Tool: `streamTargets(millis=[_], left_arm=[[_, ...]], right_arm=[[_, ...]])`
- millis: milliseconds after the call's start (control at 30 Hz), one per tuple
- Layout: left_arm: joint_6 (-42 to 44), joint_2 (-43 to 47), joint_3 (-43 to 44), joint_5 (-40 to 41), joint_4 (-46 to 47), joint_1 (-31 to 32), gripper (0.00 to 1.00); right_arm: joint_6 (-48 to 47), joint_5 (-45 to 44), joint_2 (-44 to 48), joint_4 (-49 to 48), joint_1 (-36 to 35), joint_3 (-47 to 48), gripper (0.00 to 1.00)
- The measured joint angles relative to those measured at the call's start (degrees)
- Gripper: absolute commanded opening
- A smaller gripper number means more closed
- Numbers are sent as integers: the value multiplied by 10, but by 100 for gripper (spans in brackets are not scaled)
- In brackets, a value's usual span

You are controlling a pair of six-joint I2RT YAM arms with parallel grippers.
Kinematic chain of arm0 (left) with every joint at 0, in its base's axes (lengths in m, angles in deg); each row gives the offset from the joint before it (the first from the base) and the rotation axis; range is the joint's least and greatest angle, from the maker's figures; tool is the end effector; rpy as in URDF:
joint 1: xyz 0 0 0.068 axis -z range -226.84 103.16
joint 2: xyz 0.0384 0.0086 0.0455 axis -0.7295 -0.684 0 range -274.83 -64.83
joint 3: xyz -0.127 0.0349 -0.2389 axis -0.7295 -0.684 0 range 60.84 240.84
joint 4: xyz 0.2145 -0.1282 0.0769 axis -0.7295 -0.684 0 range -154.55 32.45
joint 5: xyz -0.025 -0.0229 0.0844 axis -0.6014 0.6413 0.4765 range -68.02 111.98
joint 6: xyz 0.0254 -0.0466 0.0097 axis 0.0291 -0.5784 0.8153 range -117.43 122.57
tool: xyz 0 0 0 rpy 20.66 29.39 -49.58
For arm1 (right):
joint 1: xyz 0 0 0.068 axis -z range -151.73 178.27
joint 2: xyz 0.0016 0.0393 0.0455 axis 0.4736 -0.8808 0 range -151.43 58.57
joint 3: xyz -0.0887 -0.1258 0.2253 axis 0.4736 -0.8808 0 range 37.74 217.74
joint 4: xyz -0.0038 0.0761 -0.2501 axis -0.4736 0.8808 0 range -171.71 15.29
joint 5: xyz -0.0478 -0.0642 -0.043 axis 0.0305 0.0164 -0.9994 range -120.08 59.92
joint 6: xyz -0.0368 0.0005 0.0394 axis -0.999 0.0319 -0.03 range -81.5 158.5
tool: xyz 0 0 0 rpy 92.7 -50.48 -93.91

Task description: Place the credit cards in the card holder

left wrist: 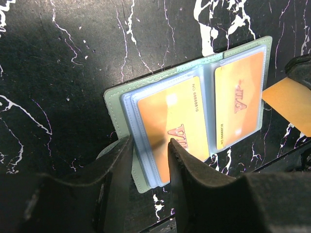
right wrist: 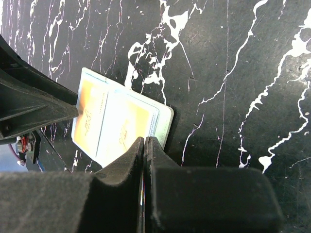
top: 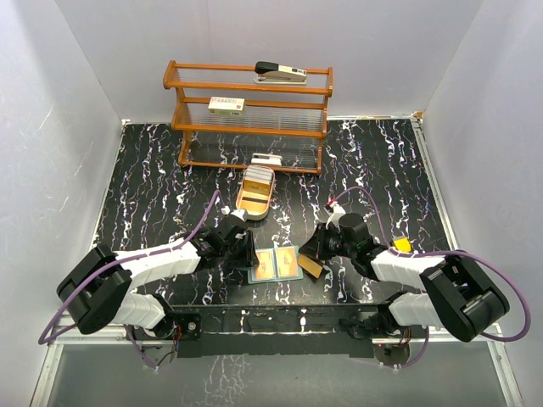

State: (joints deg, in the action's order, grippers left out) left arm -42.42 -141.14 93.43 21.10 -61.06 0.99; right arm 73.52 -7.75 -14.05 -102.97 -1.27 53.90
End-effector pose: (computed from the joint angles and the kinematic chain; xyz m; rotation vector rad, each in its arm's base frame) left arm 0.1678 -0.1861 0.1636 0.0707 2.5391 -0.7341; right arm 0.1794 0.1172 0.1328 -0.1262 2.3324 1.0311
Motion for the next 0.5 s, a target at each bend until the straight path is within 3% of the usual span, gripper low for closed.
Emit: streamTargets(millis=[500], left_arm=[[-12,-2,-8,-15,22,0,32]], right_arm=[[26,26,-7,-47,0,-2,0]])
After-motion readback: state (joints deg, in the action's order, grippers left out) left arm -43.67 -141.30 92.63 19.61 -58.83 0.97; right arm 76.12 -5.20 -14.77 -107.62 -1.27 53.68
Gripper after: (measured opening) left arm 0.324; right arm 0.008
